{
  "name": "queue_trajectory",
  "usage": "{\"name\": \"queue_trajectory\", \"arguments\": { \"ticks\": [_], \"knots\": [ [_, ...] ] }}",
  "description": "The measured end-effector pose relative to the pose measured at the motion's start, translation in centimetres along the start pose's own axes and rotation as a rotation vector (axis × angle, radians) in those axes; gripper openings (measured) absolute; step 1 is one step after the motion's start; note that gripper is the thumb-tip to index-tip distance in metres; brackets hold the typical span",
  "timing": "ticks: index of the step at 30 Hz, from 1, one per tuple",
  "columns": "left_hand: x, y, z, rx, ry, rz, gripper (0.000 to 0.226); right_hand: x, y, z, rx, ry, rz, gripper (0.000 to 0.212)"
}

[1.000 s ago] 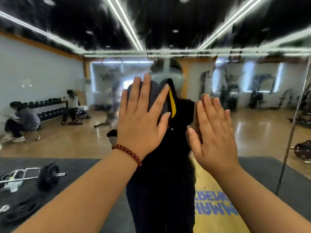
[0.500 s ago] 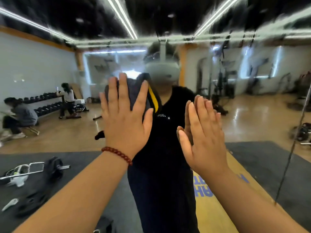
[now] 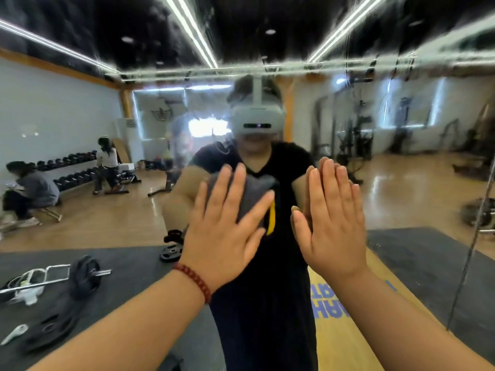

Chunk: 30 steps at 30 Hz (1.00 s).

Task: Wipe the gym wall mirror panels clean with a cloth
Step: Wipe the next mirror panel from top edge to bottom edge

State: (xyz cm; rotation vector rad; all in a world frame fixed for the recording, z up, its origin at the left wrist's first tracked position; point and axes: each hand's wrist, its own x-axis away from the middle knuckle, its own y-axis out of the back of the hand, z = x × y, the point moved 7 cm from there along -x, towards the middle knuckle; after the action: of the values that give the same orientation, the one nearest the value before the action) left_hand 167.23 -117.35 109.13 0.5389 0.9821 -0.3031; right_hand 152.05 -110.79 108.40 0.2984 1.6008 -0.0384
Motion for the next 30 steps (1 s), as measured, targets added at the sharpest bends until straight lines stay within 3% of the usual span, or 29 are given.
{"name": "queue_trajectory", "arguments": {
  "ticks": [2, 4, 10, 12, 17, 21, 23, 30],
  "knots": [
    [3.1, -0.9, -1.9, -0.012, -0.158, 0.081, 0.065, 0.0, 0.1, 0.0, 0.01, 0.005, 0.002, 0.066],
    [2.8, -0.7, -1.2, -0.018, -0.166, 0.075, 0.064, 0.0, 0.0, 0.1, 0.008, 0.007, 0.003, 0.065],
    [-3.8, 1.4, 4.4, 0.056, 0.376, -0.131, 0.06, 0.1, 0.1, 0.1, -0.001, 0.001, 0.004, 0.066],
    [-2.6, 0.9, 2.8, 0.064, 0.349, -0.139, 0.059, 0.0, 0.3, 0.1, -0.019, -0.006, 0.012, 0.066],
    [4.6, -1.3, -2.5, 0.074, 0.166, 0.022, 0.062, 1.9, 0.5, 0.4, -0.093, -0.029, 0.11, 0.068],
    [-0.9, 0.4, 2.3, 0.112, 0.42, -0.099, 0.057, 2.7, 0.6, 1.6, -0.145, -0.051, 0.17, 0.067],
    [-2.7, 0.7, 3.4, 0.079, 0.451, -0.134, 0.056, 2.6, 0.3, 2.3, -0.148, -0.06, 0.184, 0.066],
    [5.9, -2.1, -2.9, 0.024, 0.2, 0.072, 0.057, 4.4, -0.7, 3.0, -0.138, -0.04, 0.184, 0.064]
  ]
}}
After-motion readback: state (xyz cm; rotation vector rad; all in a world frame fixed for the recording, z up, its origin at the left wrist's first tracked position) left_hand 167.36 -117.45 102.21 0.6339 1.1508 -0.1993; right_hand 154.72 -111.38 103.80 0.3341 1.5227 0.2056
